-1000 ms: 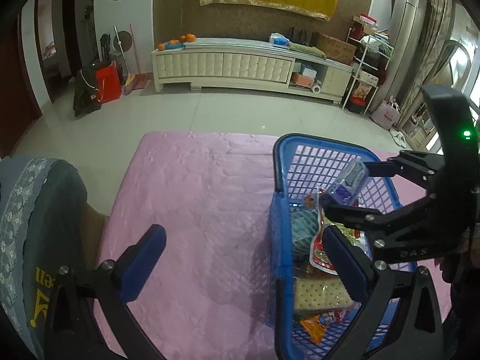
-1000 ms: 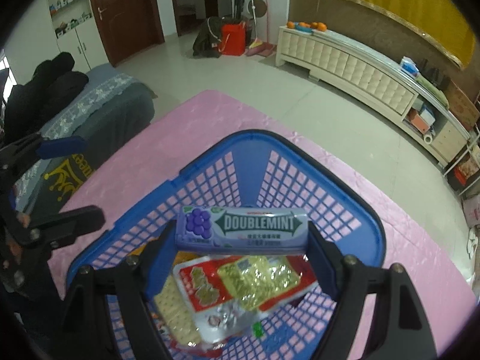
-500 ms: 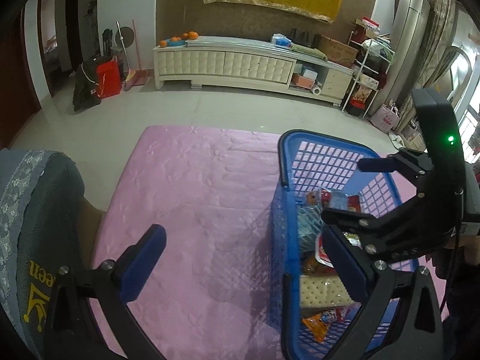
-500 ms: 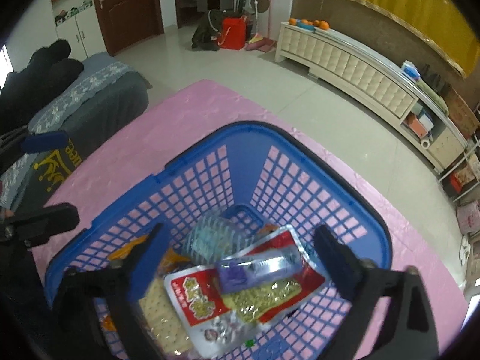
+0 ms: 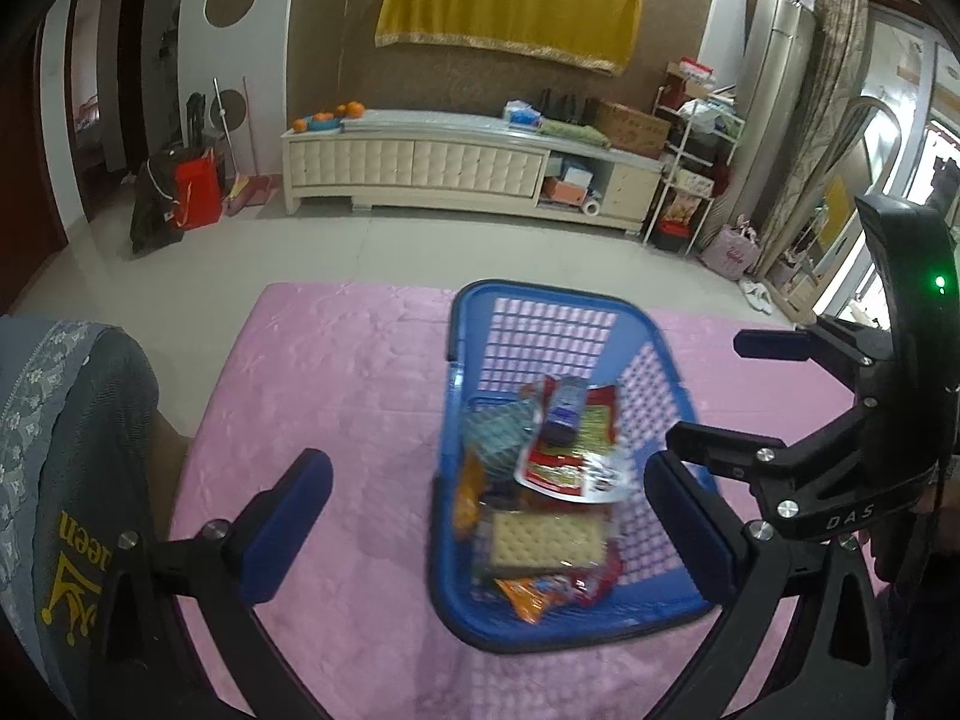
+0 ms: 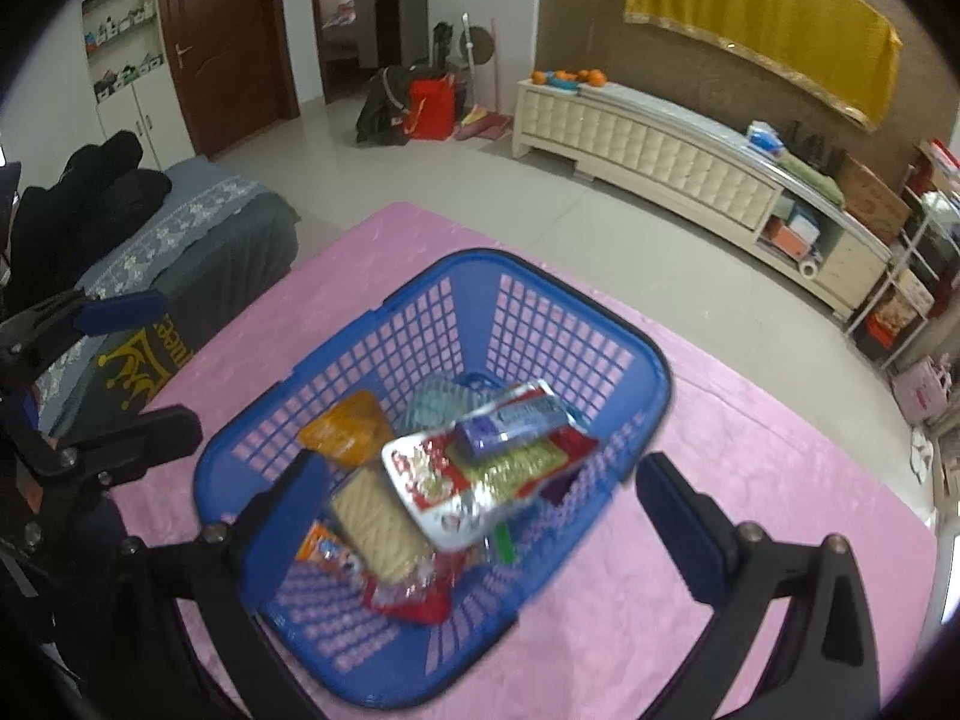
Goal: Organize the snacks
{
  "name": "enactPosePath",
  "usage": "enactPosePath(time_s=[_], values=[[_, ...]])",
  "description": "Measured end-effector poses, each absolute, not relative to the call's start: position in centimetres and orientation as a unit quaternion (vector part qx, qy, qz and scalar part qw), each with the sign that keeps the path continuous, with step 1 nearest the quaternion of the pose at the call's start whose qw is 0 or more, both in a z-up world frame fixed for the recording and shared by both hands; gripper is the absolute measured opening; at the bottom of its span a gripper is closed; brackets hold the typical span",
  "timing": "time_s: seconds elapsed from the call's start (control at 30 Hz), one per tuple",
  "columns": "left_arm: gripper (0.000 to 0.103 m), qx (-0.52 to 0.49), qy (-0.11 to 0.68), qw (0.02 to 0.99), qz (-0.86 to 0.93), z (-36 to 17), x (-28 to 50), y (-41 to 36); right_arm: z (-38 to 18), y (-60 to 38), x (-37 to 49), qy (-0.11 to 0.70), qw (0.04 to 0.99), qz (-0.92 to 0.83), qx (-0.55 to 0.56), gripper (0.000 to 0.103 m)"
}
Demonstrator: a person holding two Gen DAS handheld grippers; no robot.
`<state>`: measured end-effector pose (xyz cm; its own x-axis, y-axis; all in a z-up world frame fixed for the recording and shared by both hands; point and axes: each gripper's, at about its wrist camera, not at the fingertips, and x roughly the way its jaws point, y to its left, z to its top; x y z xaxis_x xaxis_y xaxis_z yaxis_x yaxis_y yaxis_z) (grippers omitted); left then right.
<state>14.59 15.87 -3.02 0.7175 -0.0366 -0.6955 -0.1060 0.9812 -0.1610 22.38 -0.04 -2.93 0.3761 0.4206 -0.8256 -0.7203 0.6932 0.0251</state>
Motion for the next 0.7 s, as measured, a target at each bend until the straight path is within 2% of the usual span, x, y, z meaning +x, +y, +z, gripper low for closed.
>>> enactPosePath(time_s=[0.57, 0.7], values=[[0.103, -0.054, 0.252, 0.966, 0.027, 4.2, 3.1, 7.0, 4.6, -11.3, 11.0, 0.36, 0.891, 0.274, -0.032, 0.103], [0.103, -0.053, 0.238, 0.97, 0.011, 4.8, 1.3, 5.2, 5.2, -12.8, 8.2, 0.34, 0.905, 0.255, -0.028, 0.103]])
